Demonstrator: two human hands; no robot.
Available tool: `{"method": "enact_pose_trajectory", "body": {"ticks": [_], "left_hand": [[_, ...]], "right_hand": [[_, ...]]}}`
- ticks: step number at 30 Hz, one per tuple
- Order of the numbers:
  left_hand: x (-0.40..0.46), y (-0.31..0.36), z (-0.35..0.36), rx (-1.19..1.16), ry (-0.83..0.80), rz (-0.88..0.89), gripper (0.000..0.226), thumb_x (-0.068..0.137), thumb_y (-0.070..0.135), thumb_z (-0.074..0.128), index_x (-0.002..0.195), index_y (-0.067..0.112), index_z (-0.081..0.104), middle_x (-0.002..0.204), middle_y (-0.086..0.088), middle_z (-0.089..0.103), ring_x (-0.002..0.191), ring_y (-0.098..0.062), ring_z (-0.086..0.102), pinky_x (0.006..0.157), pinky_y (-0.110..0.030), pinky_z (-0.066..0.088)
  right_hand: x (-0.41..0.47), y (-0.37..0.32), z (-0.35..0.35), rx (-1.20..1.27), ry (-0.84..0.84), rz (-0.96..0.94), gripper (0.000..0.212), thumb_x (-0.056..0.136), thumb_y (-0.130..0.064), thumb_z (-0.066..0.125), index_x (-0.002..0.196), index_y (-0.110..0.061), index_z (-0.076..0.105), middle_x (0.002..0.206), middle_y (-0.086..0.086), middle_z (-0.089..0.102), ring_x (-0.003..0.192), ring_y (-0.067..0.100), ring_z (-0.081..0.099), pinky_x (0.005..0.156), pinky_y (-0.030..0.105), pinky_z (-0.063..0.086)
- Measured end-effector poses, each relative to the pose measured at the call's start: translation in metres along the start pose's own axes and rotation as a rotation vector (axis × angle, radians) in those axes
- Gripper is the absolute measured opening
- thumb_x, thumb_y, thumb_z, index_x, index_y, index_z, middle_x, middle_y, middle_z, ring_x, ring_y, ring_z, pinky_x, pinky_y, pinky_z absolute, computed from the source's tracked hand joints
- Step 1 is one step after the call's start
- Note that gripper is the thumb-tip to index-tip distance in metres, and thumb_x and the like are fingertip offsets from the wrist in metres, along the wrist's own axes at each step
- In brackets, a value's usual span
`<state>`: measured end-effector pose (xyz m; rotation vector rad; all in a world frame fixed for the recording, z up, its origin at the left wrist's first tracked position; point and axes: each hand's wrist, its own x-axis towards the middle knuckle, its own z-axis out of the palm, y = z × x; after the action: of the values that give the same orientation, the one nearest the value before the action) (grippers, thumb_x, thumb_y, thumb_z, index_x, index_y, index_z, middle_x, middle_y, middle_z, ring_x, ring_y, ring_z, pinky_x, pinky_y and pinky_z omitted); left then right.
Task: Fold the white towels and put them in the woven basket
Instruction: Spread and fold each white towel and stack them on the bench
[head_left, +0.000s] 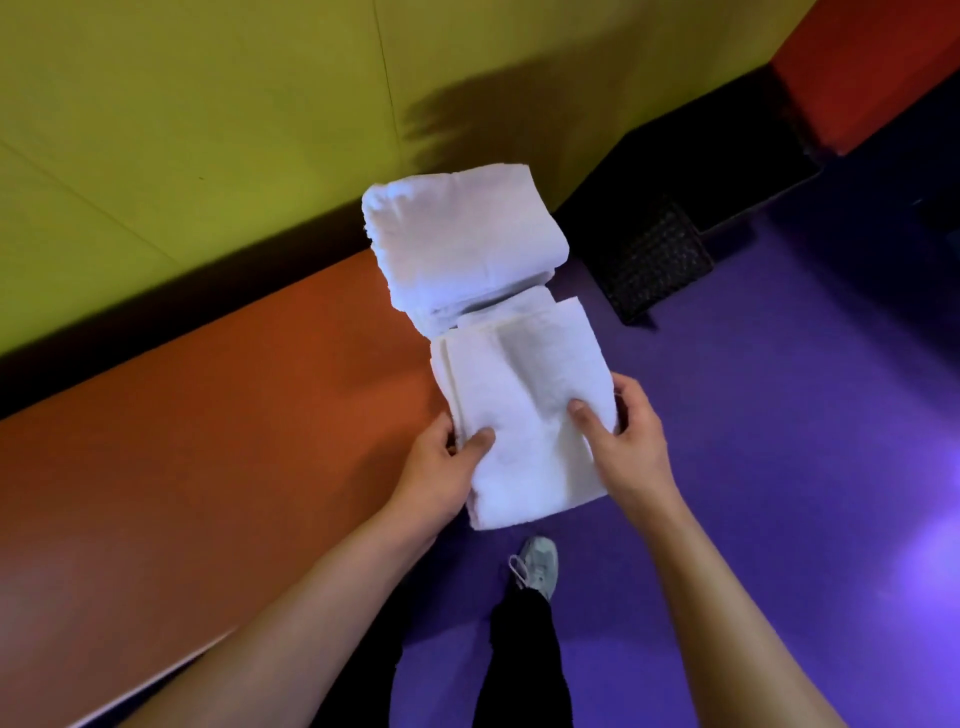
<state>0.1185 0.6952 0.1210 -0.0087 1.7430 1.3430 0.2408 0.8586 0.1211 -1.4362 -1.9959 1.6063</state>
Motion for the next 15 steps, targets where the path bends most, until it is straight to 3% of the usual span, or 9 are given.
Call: {"method": "enact_pose_trajectory", "body": {"ticks": [4, 8, 12, 15], "left_hand": [[0.038, -0.015, 0.023, 0.039, 0.121, 0.017, 0.017, 0.096, 0.022, 0.068, 0.110, 0.031, 0.066, 0.104, 0.010, 0.076, 0.097, -0.009, 0.072, 0.084, -0.029, 0.058], [0.065, -0.042, 0.039, 0.178, 0.373, -0.068, 0.028, 0.090, 0.031, 0.073, 0.110, 0.032, 0.055, 0.106, 0.007, 0.071, 0.097, -0.014, 0.070, 0.089, -0.038, 0.056], [0.061, -0.049, 0.047, 0.203, 0.446, 0.005, 0.059, 0.088, 0.036, 0.075, 0.136, 0.042, 0.043, 0.107, 0.015, 0.068, 0.094, -0.004, 0.068, 0.083, -0.029, 0.055], [0.058, -0.056, 0.052, 0.137, 0.413, 0.021, 0.070, 0.087, 0.019, 0.076, 0.141, 0.042, 0.039, 0.114, 0.013, 0.068, 0.101, -0.005, 0.069, 0.092, -0.035, 0.056]], "right_hand": [[0.054, 0.018, -0.004, -0.068, -0.052, -0.036, 0.042, 0.092, -0.036, 0.071, 0.130, -0.039, 0.052, 0.116, -0.021, 0.066, 0.101, -0.002, 0.063, 0.087, 0.031, 0.054], [0.088, 0.039, -0.003, -0.238, -0.171, -0.032, 0.076, 0.093, -0.043, 0.067, 0.151, -0.054, 0.020, 0.140, -0.008, 0.047, 0.121, 0.010, 0.054, 0.093, 0.039, 0.051], [0.089, 0.044, -0.009, -0.253, -0.224, -0.177, 0.070, 0.098, -0.039, 0.061, 0.149, -0.061, 0.019, 0.137, -0.015, 0.042, 0.104, -0.003, 0.053, 0.088, 0.037, 0.052], [0.095, 0.051, -0.012, -0.192, -0.276, -0.130, 0.065, 0.097, -0.040, 0.061, 0.145, -0.063, 0.025, 0.138, -0.016, 0.051, 0.120, 0.005, 0.054, 0.096, 0.045, 0.053]]}}
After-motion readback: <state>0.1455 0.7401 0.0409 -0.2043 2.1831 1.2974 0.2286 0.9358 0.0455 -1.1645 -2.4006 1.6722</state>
